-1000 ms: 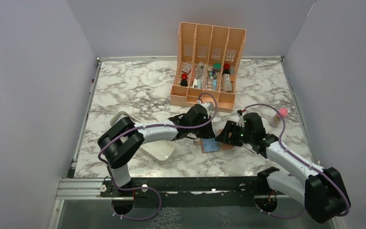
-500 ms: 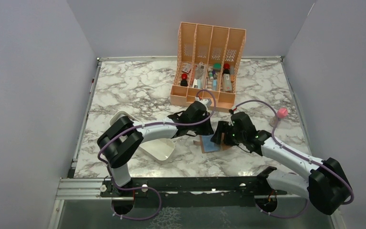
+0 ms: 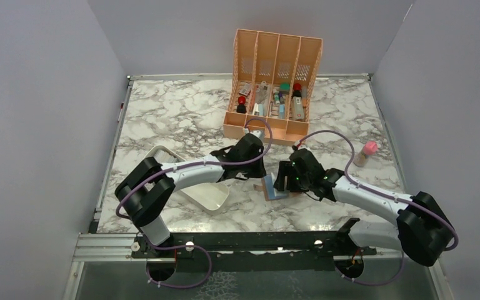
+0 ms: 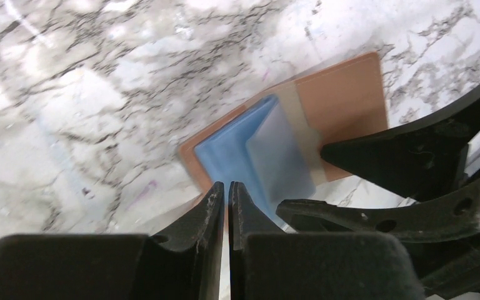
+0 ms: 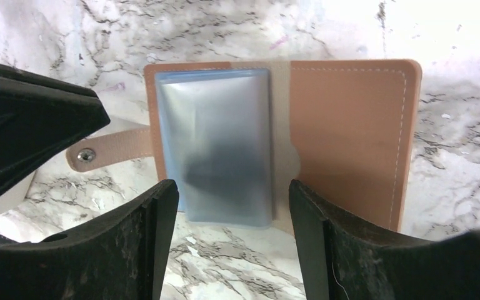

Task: Put the credit cards into the card holder
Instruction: Turn over the card slot in the card holder.

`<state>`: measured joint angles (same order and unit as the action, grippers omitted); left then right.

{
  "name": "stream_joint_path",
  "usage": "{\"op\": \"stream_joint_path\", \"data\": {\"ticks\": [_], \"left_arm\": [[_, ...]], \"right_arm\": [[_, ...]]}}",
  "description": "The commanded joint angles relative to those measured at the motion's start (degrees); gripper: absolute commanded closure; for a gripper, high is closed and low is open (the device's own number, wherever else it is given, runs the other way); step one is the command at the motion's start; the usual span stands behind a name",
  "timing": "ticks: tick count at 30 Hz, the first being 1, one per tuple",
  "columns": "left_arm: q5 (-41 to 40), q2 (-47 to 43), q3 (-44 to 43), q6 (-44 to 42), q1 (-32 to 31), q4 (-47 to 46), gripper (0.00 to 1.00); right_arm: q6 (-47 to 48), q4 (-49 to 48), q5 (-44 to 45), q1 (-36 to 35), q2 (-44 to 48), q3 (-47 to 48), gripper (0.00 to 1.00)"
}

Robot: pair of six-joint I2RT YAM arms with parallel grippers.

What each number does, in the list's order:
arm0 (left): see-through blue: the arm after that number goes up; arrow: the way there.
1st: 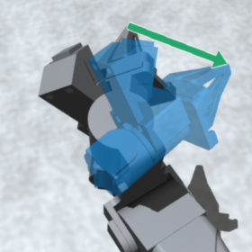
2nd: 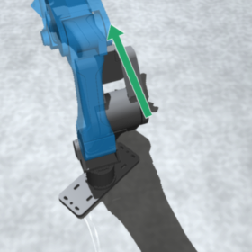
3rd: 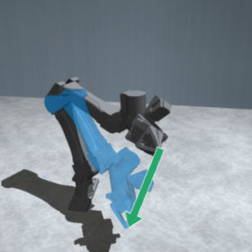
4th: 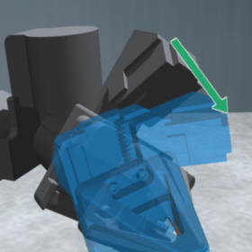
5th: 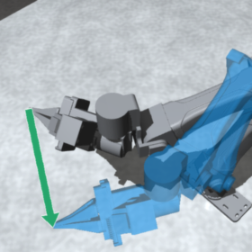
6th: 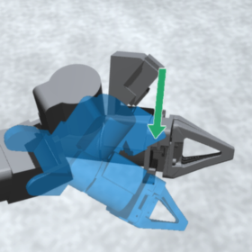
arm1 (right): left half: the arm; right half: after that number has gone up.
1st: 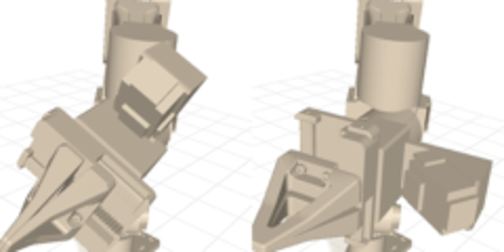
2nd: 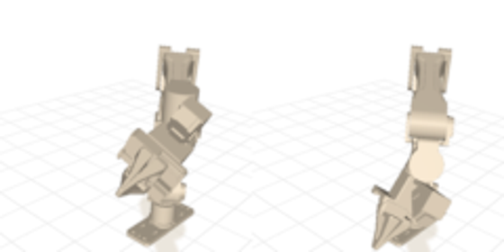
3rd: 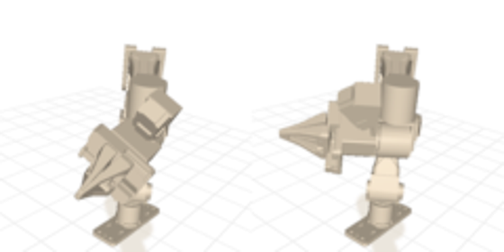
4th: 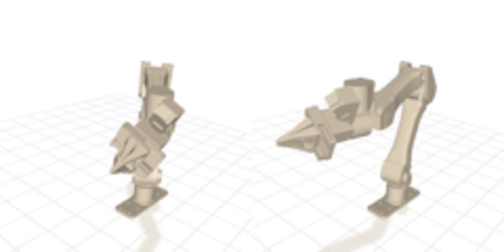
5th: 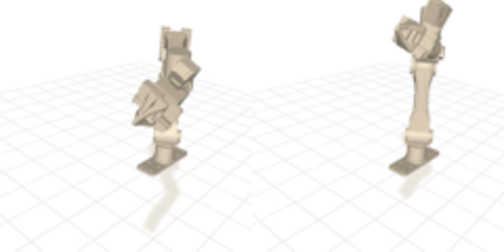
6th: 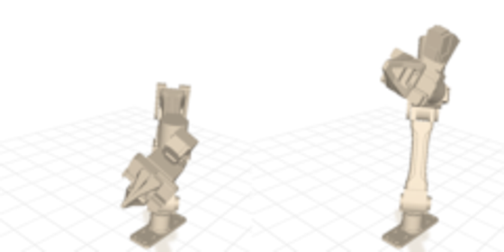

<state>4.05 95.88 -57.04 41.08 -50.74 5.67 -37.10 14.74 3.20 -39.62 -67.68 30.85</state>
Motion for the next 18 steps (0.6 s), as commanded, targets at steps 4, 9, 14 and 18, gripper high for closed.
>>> {"op": "stream_joint_path", "data": {"ticks": [4,9,14,18], "left_arm": [[-4.8,-4.6,5.1,0.2,0.2,3.3,0.88],[-4.9,-5.4,7.1,0.4,0.1,3.0,0.87],[-3.5,-6.0,9.0,0.8,0.2,1.0,0.87],[-2.3,-6.7,10.4,1.3,0.2,-1.2,0.85]], "right_arm": [[-2.3,2.9,9.0,-5.1,-4.6,5.5,0.28],[-2.7,4.1,11.6,-6.8,-7.9,7.6,0.27],[-3.3,4.5,13.6,-8.1,-11.4,9.0,0.27],[-3.4,3.8,13.3,-8.6,-14.0,9.4,0.27]]}}
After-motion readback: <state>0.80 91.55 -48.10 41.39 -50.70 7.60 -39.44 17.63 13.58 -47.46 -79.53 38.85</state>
